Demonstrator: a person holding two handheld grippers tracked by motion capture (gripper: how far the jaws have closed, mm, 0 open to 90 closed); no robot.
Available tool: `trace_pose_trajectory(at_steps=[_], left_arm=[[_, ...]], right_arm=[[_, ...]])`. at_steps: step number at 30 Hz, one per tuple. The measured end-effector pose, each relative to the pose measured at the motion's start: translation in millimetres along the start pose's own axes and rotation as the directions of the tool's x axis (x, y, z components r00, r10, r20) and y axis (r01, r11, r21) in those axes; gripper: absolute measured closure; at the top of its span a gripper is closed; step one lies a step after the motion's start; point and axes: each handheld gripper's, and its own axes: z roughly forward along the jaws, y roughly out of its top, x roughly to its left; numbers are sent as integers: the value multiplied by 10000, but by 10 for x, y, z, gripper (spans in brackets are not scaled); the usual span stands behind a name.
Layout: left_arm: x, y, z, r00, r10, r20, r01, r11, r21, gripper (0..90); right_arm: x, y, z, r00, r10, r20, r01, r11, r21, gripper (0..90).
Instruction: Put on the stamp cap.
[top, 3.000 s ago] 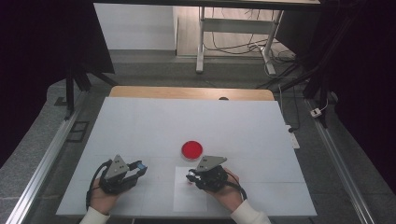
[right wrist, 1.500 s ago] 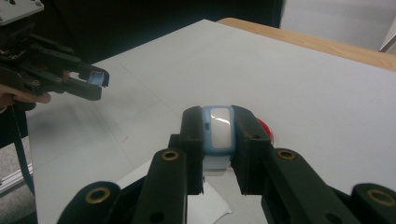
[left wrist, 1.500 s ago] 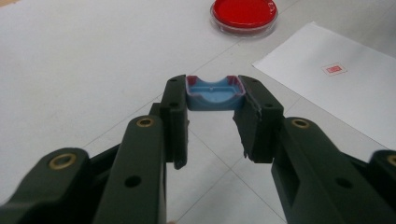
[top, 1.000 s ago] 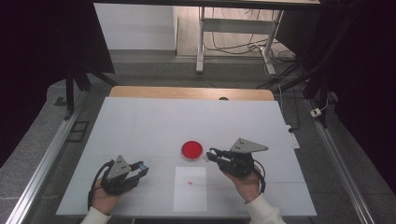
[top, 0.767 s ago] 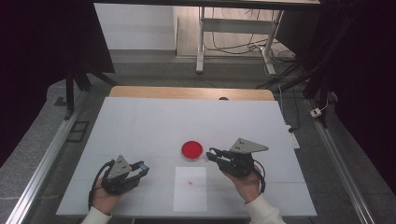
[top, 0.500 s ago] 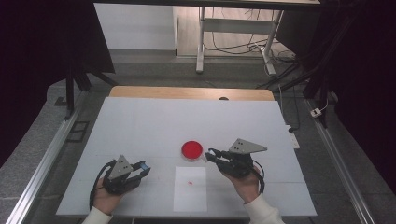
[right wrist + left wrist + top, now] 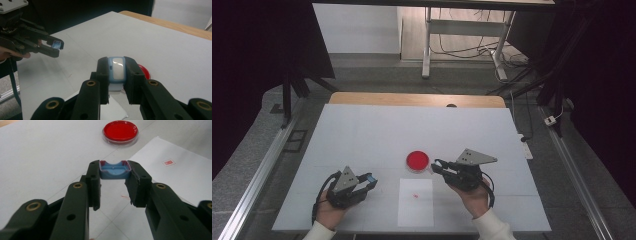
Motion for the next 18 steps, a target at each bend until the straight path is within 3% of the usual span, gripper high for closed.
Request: trace_pose_trajectory(at_steps=[18], left_arm=[[-106, 88, 101, 9994, 249, 250, -249, 9997, -5, 653]], right_arm=[[42, 19, 1, 10000, -45, -43, 45, 9999, -101, 750]])
